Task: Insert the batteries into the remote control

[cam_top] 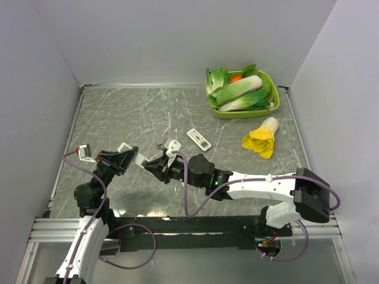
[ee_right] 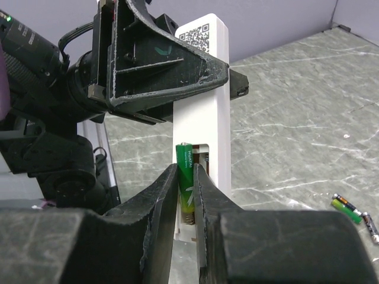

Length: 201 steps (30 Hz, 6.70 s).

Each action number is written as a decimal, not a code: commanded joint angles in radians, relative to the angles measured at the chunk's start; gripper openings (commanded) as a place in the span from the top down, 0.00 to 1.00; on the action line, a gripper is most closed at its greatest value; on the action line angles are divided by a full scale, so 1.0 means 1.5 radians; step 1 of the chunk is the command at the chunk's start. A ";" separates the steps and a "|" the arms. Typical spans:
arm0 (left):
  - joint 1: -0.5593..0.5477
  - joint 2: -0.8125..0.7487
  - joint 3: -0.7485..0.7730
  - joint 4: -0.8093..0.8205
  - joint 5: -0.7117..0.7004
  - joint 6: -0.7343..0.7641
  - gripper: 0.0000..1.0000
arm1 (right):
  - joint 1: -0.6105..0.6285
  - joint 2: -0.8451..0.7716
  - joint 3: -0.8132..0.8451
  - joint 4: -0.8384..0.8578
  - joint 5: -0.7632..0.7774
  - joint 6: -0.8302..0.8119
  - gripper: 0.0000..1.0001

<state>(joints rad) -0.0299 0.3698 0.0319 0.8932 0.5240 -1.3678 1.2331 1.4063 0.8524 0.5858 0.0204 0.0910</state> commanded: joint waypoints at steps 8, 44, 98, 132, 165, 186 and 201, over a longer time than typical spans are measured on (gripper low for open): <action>-0.006 -0.013 -0.152 0.073 -0.019 -0.047 0.98 | 0.006 0.005 -0.031 -0.009 0.056 0.058 0.66; -0.007 0.046 -0.026 -0.329 -0.050 0.228 0.98 | -0.122 -0.232 -0.035 -0.707 -0.033 0.144 0.06; -0.009 0.011 -0.033 -0.352 -0.020 0.223 0.98 | -0.083 0.168 0.040 -0.706 -0.032 0.087 0.51; -0.009 0.010 -0.032 -0.353 -0.019 0.227 0.98 | -0.179 0.245 0.131 -0.780 0.133 0.082 0.52; -0.009 0.004 -0.028 -0.352 -0.012 0.212 0.98 | -0.207 0.153 0.162 -0.734 0.111 0.208 0.54; -0.015 -0.009 -0.032 -0.348 -0.011 0.202 0.98 | -0.206 0.218 0.198 -0.781 0.066 0.433 0.64; -0.022 -0.010 -0.039 -0.338 -0.009 0.196 0.98 | -0.200 0.296 0.219 -0.769 0.059 0.439 0.72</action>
<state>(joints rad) -0.0582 0.3679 0.0319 0.3313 0.4927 -1.0637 0.9268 1.8221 1.1553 -0.5617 0.1032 0.7242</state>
